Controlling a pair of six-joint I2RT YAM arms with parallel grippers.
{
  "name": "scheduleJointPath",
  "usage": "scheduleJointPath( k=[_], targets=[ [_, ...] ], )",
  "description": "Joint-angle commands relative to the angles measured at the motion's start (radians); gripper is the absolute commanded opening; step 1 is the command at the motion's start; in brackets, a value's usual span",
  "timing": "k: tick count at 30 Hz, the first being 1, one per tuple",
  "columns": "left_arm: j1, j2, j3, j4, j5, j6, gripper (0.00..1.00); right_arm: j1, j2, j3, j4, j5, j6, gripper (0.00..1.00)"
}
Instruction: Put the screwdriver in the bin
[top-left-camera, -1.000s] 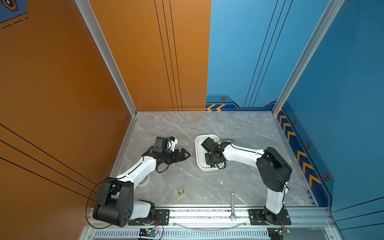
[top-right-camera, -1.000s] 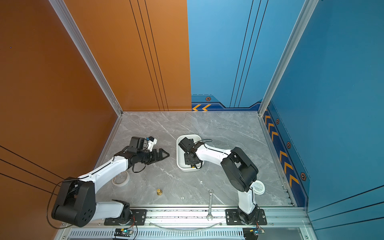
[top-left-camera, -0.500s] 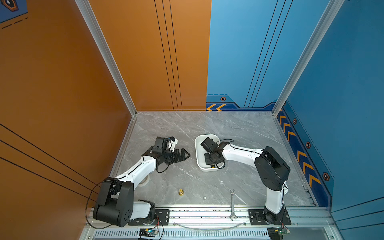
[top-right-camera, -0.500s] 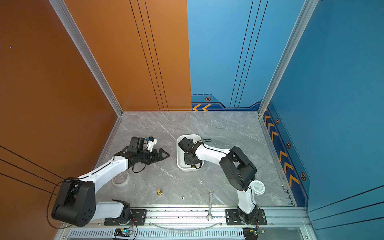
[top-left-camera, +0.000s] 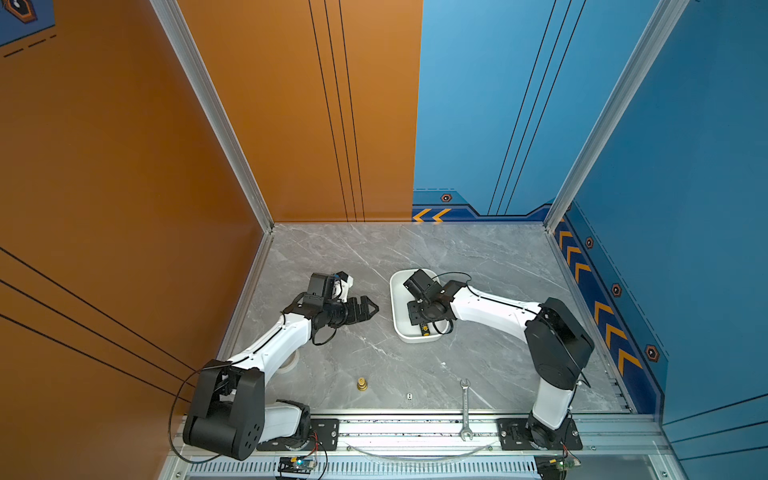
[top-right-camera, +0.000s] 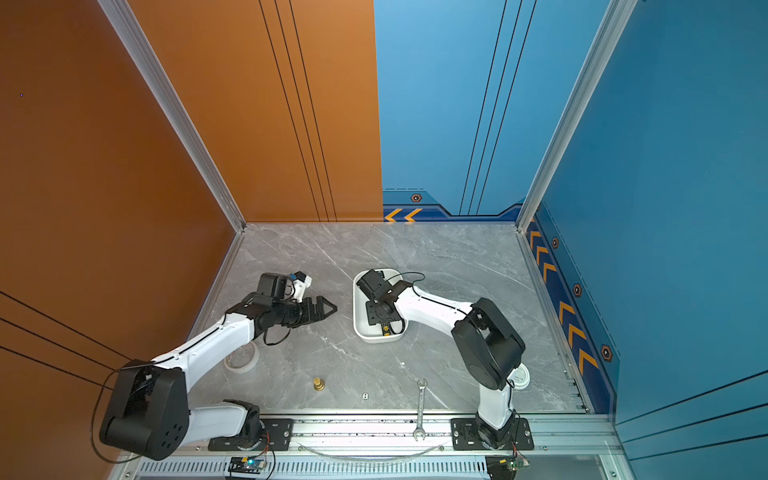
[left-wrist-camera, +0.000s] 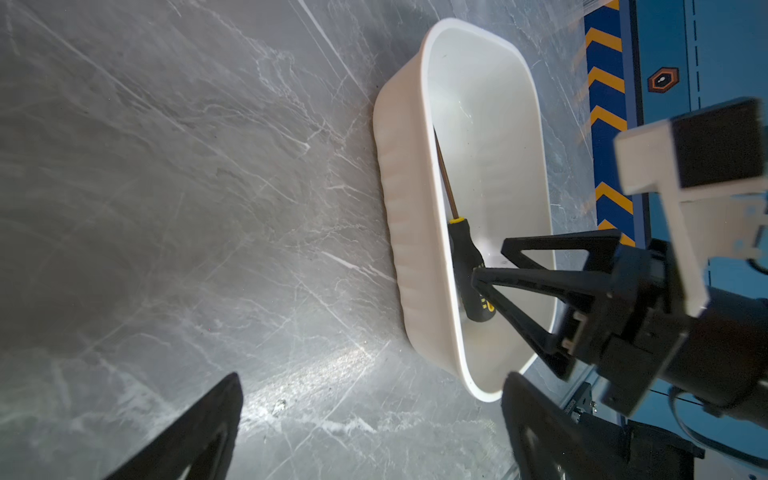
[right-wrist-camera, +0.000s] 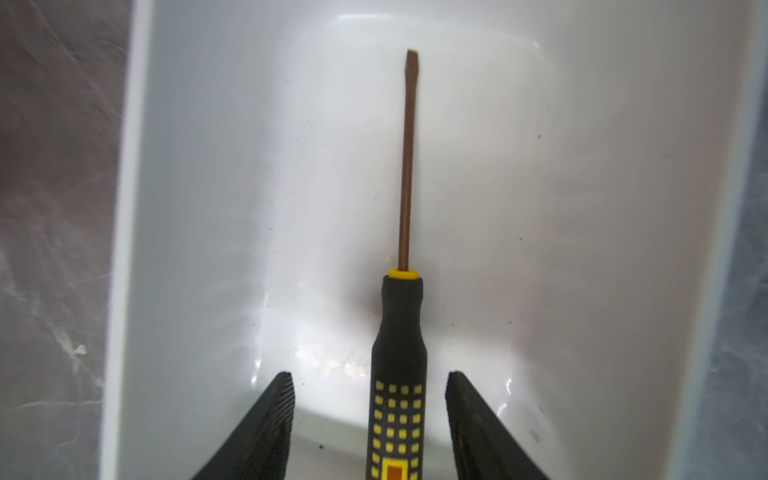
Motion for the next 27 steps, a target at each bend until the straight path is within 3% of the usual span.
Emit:
scheduleJointPath(
  k=[1, 7, 17, 27],
  targets=[
    [0.009, -0.048, 0.032, -0.029, -0.082, 0.042, 0.98, 0.005, -0.115, 0.010, -0.028, 0.044, -0.064, 0.62],
    [0.026, -0.118, 0.044, -0.034, -0.192, 0.087, 0.98, -0.033, -0.291, -0.041, -0.082, 0.130, -0.127, 0.67],
    [0.070, -0.145, 0.033, -0.025, -0.195, 0.101, 0.98, -0.214, -0.586, -0.231, -0.081, 0.110, -0.167, 0.70],
    [0.088, -0.242, -0.100, 0.151, -0.389, 0.206, 0.98, -0.443, -0.804, -0.556, 0.157, 0.138, -0.291, 0.72]
  ],
)
